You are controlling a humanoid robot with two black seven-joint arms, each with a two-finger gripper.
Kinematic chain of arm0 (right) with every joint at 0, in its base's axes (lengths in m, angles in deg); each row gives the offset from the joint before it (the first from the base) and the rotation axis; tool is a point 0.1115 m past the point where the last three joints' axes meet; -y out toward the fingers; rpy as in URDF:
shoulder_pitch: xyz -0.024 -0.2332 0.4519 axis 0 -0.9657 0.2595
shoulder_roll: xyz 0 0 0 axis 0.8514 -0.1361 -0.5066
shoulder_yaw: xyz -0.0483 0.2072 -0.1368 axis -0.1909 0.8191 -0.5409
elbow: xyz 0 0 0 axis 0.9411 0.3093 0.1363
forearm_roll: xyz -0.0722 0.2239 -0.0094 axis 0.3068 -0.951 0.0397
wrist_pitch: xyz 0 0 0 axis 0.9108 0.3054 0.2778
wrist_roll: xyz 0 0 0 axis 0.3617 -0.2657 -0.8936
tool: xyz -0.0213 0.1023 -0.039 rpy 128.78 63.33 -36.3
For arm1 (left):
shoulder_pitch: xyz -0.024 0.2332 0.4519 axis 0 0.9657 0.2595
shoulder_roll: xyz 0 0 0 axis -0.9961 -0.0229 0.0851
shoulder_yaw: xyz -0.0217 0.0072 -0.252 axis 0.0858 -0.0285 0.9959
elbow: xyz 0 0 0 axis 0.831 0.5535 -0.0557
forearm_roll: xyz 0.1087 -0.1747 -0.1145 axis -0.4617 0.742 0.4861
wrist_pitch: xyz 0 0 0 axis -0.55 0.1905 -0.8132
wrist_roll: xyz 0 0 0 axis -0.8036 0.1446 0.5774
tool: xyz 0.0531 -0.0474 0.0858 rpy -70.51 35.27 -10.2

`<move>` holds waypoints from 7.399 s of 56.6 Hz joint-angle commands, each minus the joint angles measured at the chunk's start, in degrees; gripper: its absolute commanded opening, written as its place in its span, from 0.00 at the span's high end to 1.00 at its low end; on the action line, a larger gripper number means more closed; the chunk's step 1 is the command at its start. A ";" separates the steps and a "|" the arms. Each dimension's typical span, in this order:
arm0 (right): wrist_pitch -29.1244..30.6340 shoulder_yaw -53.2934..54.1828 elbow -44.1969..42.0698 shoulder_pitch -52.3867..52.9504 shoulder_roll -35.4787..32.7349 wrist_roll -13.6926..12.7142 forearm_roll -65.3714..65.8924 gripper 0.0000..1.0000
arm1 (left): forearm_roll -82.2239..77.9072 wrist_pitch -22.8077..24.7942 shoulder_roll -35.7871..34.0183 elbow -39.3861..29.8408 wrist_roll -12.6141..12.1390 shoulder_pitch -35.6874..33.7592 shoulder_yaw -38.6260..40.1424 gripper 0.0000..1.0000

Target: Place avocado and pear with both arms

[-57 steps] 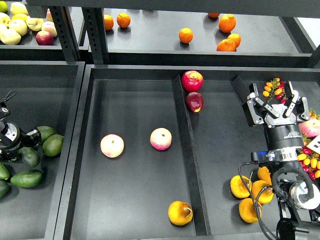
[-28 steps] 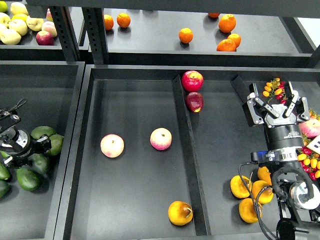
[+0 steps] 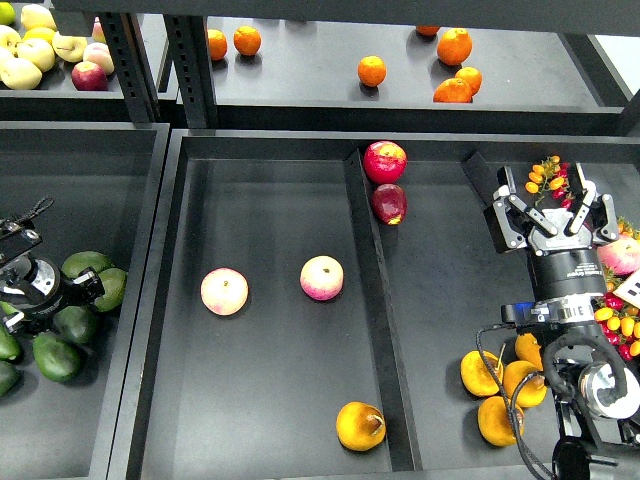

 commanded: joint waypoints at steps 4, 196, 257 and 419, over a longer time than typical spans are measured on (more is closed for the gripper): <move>-0.22 -2.34 -0.11 -0.07 0.00 -0.20 0.09 0.00 | 0.13 0.00 -6.16 -1.62 0.00 -4.15 7.04 0.07; 0.22 -73.71 -9.34 19.96 -32.43 -14.84 9.23 0.00 | 32.73 0.00 17.92 -59.19 0.00 66.16 109.35 0.01; 0.13 -72.83 -20.50 22.43 -22.76 -14.84 9.06 0.00 | 32.73 0.00 17.92 -60.51 0.00 68.18 107.51 0.01; 0.04 -70.37 -30.61 23.13 -13.36 -14.84 10.02 0.15 | 32.73 0.00 17.92 -61.22 0.00 69.41 106.80 0.01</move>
